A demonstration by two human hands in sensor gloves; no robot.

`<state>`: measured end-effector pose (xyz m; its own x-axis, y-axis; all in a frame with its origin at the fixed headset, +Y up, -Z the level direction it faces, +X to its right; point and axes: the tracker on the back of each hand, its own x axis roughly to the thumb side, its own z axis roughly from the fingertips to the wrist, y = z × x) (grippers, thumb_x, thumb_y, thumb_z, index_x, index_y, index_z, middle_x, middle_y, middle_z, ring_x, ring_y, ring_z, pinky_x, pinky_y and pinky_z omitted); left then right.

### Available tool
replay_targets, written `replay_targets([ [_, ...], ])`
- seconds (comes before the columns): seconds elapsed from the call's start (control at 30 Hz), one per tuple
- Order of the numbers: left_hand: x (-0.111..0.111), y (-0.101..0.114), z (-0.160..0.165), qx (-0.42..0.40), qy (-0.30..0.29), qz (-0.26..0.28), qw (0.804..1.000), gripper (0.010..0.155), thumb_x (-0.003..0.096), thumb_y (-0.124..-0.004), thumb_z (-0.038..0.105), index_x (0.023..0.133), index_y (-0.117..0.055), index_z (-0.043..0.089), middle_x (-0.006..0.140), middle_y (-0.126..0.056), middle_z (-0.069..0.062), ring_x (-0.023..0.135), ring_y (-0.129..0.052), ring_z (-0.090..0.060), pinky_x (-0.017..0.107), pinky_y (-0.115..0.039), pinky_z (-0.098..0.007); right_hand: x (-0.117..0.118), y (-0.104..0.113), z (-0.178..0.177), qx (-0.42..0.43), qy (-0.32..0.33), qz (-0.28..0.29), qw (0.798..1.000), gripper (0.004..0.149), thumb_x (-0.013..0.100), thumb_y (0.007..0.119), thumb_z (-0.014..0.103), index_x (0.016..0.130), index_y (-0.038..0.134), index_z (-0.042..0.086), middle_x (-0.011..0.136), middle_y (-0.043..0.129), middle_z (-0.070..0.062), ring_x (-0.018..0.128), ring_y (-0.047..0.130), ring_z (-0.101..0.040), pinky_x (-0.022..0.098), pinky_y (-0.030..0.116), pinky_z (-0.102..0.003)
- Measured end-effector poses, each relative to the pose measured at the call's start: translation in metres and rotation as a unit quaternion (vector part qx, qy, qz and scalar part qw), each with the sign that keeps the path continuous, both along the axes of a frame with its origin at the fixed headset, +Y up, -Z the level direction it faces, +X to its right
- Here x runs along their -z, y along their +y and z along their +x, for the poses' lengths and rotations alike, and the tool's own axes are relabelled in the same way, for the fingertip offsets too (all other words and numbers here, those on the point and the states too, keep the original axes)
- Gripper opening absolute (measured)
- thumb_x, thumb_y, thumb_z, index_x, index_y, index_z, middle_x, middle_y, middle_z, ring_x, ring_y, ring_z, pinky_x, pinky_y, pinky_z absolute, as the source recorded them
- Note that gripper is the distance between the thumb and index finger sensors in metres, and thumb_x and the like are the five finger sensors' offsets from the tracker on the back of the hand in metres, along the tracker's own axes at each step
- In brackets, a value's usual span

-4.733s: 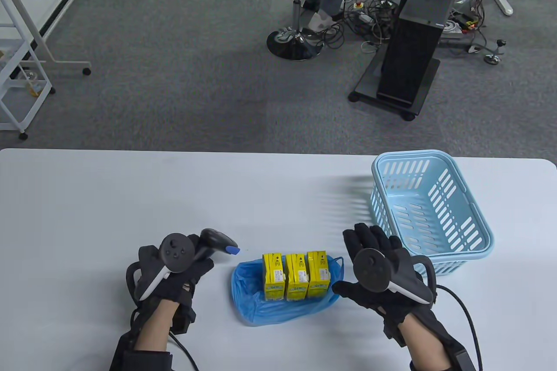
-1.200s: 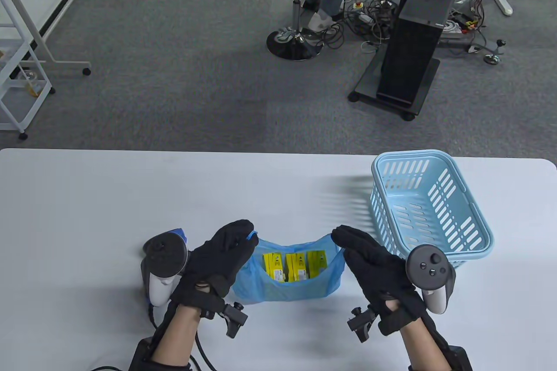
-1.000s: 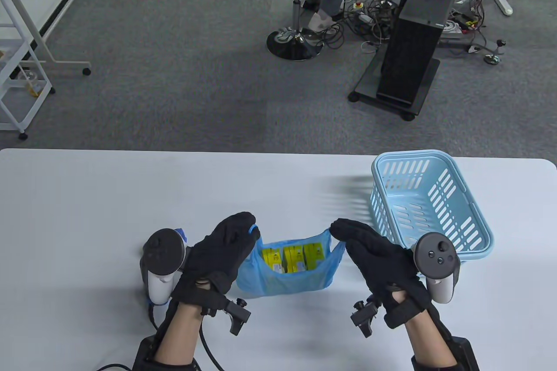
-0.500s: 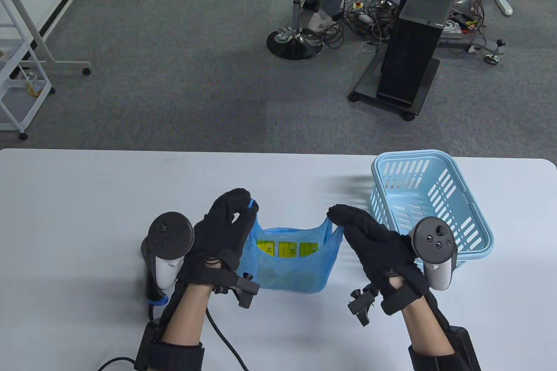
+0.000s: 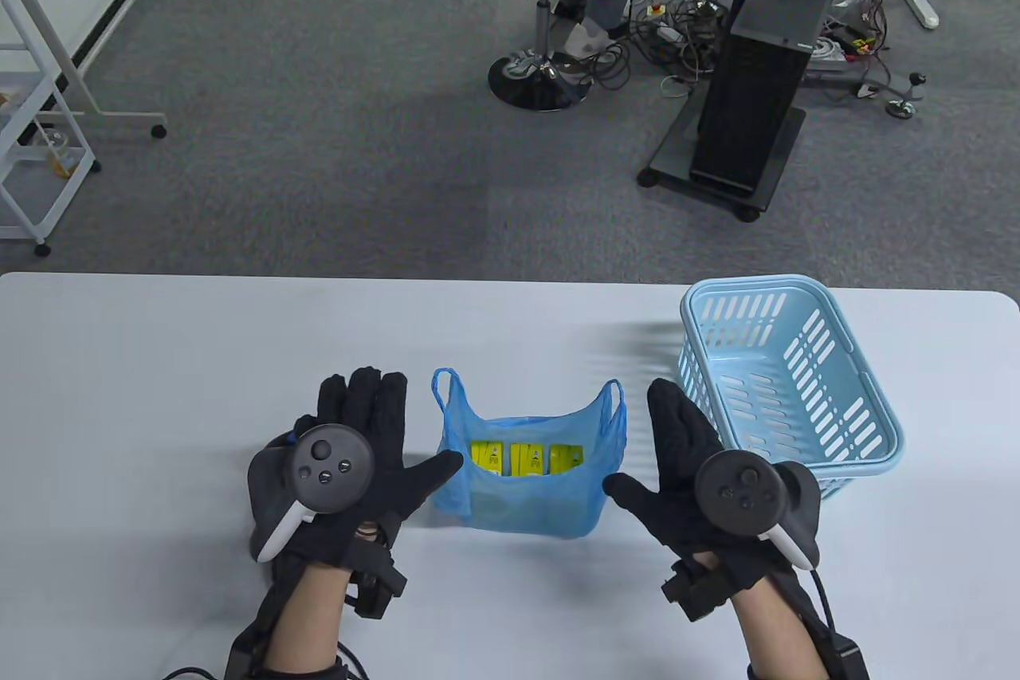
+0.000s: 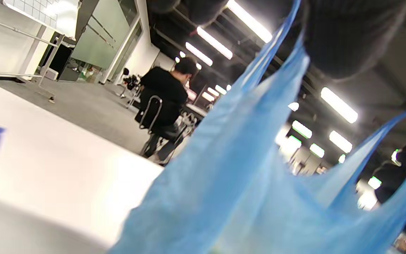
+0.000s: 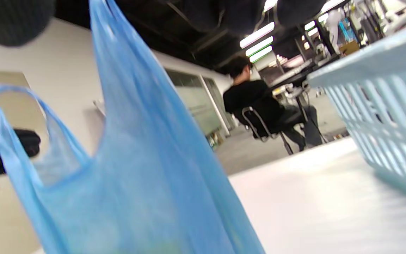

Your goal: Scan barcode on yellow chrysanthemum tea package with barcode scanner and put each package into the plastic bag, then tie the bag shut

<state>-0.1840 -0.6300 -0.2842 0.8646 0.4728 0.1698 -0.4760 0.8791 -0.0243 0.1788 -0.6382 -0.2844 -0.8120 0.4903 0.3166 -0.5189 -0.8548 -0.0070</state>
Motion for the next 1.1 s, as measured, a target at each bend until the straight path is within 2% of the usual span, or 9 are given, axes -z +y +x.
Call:
replay_targets([
  [0.07, 0.001, -0.01, 0.004, 0.047, -0.002, -0.001, 0.999, 0.11, 0.0416, -0.076, 0.079, 0.122, -0.032, 0.018, 0.124, -0.019, -0.024, 0.108, -0.004, -0.057, 0.061, -0.007, -0.079, -0.002, -0.011, -0.003, -0.026, 0.002, -0.014, 1.0, 0.108, 0.033, 0.07, 0.068, 0.112, 0.022, 0.011, 0.114, 0.03, -0.019, 0.106, 0.037, -0.045, 0.072, 0.04, -0.068],
  [0.2, 0.003, -0.037, 0.015, 0.121, -0.014, 0.009, 0.993, 0.112, 0.0401, -0.072, 0.084, 0.122, -0.028, 0.021, 0.124, -0.016, -0.023, 0.107, -0.005, -0.059, 0.062, -0.013, -0.081, -0.004, -0.033, -0.007, -0.075, -0.018, -0.003, 0.997, 0.113, 0.032, 0.067, 0.071, 0.109, 0.015, 0.007, 0.112, 0.028, -0.021, 0.106, 0.039, -0.044, 0.072, 0.043, -0.067],
  [0.33, 0.006, -0.046, 0.015, 0.132, -0.02, 0.008, 0.991, 0.114, 0.0389, -0.07, 0.085, 0.121, -0.027, 0.02, 0.123, -0.017, -0.023, 0.108, -0.009, -0.059, 0.064, -0.021, -0.082, -0.006, -0.058, -0.005, -0.094, -0.018, -0.033, 0.995, 0.114, 0.031, 0.064, 0.073, 0.108, 0.012, 0.007, 0.112, 0.027, -0.021, 0.105, 0.039, -0.043, 0.072, 0.043, -0.067],
  [0.47, 0.005, -0.031, 0.01, 0.105, -0.018, 0.017, 0.994, 0.113, 0.0384, -0.071, 0.085, 0.121, -0.028, 0.02, 0.123, -0.017, -0.022, 0.109, -0.013, -0.059, 0.067, -0.026, -0.081, -0.01, -0.093, -0.004, -0.096, -0.006, -0.042, 0.994, 0.112, 0.031, 0.063, 0.073, 0.108, 0.015, 0.008, 0.111, 0.029, -0.02, 0.104, 0.042, -0.043, 0.071, 0.046, -0.066],
  [0.57, 0.0, -0.016, 0.007, 0.093, -0.019, 0.051, 0.994, 0.114, 0.0379, -0.072, 0.084, 0.121, -0.032, 0.018, 0.123, -0.021, -0.025, 0.11, -0.016, -0.059, 0.067, -0.028, -0.081, -0.011, -0.107, -0.007, -0.141, -0.003, -0.067, 0.988, 0.112, 0.031, 0.062, 0.074, 0.108, 0.015, 0.008, 0.111, 0.03, -0.019, 0.104, 0.043, -0.042, 0.071, 0.047, -0.065],
  [0.67, -0.003, -0.014, 0.004, 0.107, -0.017, 0.049, 0.993, 0.114, 0.0378, -0.072, 0.084, 0.121, -0.031, 0.018, 0.123, -0.02, -0.025, 0.11, -0.016, -0.059, 0.067, -0.028, -0.081, -0.011, -0.108, -0.012, -0.142, 0.0, -0.069, 0.987, 0.111, 0.031, 0.063, 0.073, 0.108, 0.016, 0.009, 0.111, 0.03, -0.019, 0.105, 0.043, -0.042, 0.071, 0.047, -0.065],
  [0.83, 0.007, -0.034, -0.003, 0.136, -0.01, -0.018, 0.991, 0.113, 0.039, -0.078, 0.079, 0.121, -0.027, 0.02, 0.121, -0.01, -0.024, 0.111, -0.015, -0.058, 0.068, -0.026, -0.081, -0.012, -0.107, -0.013, -0.161, -0.003, -0.062, 0.985, 0.11, 0.031, 0.063, 0.073, 0.108, 0.017, 0.009, 0.111, 0.031, -0.019, 0.105, 0.043, -0.042, 0.071, 0.047, -0.065],
  [1.0, 0.005, -0.021, -0.006, 0.099, -0.018, 0.018, 0.995, 0.113, 0.0387, -0.079, 0.079, 0.121, -0.026, 0.02, 0.12, -0.007, -0.023, 0.112, -0.018, -0.057, 0.069, -0.028, -0.08, -0.013, -0.091, -0.01, -0.13, -0.014, -0.046, 0.99, 0.11, 0.031, 0.064, 0.073, 0.109, 0.02, 0.01, 0.112, 0.033, -0.018, 0.105, 0.044, -0.042, 0.071, 0.047, -0.065],
  [1.1, 0.001, -0.008, -0.006, 0.04, -0.036, 0.05, 0.997, 0.112, 0.0389, -0.079, 0.079, 0.12, -0.034, 0.017, 0.121, -0.017, -0.025, 0.112, -0.037, -0.057, 0.069, -0.039, -0.079, -0.013, -0.073, -0.009, -0.098, -0.019, -0.025, 0.995, 0.109, 0.031, 0.065, 0.072, 0.11, 0.022, 0.011, 0.112, 0.035, -0.018, 0.104, 0.045, -0.042, 0.071, 0.048, -0.065],
])
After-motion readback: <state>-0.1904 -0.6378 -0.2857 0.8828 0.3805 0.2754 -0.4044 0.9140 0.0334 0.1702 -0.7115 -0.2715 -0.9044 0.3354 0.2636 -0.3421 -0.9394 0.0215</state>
